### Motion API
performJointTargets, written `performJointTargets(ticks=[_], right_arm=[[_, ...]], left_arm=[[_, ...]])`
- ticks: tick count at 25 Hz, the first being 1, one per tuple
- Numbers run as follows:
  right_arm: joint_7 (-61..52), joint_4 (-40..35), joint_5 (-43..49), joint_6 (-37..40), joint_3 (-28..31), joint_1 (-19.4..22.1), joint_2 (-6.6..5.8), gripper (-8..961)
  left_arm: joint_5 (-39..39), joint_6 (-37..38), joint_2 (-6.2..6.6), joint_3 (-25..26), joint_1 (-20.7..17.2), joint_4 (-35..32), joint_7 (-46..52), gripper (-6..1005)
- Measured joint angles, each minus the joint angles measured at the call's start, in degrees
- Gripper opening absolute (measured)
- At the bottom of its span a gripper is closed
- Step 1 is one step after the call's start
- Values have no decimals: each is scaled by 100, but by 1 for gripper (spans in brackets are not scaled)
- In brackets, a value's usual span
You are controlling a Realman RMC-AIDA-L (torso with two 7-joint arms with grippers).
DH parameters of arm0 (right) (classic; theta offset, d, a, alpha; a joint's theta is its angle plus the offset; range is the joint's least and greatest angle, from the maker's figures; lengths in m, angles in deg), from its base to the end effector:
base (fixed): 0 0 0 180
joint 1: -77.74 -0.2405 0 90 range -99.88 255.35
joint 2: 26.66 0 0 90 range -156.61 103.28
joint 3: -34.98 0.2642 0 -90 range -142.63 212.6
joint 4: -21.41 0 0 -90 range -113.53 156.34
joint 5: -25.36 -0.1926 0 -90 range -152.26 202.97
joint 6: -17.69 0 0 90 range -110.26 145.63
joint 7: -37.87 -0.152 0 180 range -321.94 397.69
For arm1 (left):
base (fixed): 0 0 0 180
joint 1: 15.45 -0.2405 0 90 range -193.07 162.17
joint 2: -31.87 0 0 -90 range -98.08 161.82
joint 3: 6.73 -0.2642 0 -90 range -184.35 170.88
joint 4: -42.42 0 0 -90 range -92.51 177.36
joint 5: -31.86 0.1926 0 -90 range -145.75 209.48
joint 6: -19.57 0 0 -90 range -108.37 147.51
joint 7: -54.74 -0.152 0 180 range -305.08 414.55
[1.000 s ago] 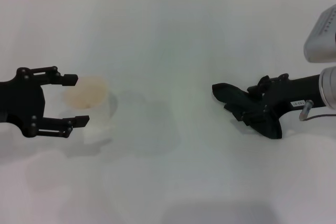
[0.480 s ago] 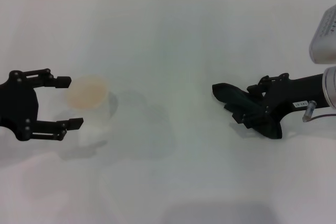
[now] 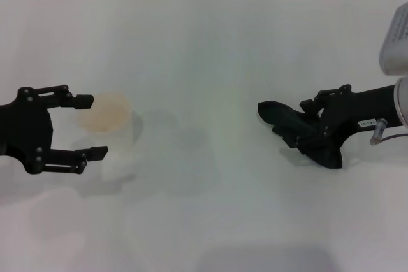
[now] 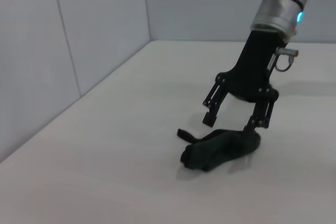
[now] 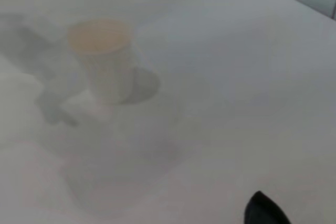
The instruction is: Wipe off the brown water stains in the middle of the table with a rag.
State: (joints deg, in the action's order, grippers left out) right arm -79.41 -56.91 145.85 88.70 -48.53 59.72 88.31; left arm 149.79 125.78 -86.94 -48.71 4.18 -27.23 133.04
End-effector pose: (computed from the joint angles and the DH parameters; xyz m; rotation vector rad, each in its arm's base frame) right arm 0.2196 0.3184 -0.0106 -2.7358 0.5271 0.0228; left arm -0.2559 0.2761 0.0578 -2.8350 -0.1602 -0.3896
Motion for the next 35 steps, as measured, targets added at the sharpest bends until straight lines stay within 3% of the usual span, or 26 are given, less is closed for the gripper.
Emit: performJointTargets(ticks=[13,35], right_arm=[[720,58,-783,299,273,13,8,798],[786,95,-826,378,263,62,8,799]], left_arm=[[-135,90,-2,22,-90,9,-27,861],[-211,93,-1,30,-208,-12,-49,861]])
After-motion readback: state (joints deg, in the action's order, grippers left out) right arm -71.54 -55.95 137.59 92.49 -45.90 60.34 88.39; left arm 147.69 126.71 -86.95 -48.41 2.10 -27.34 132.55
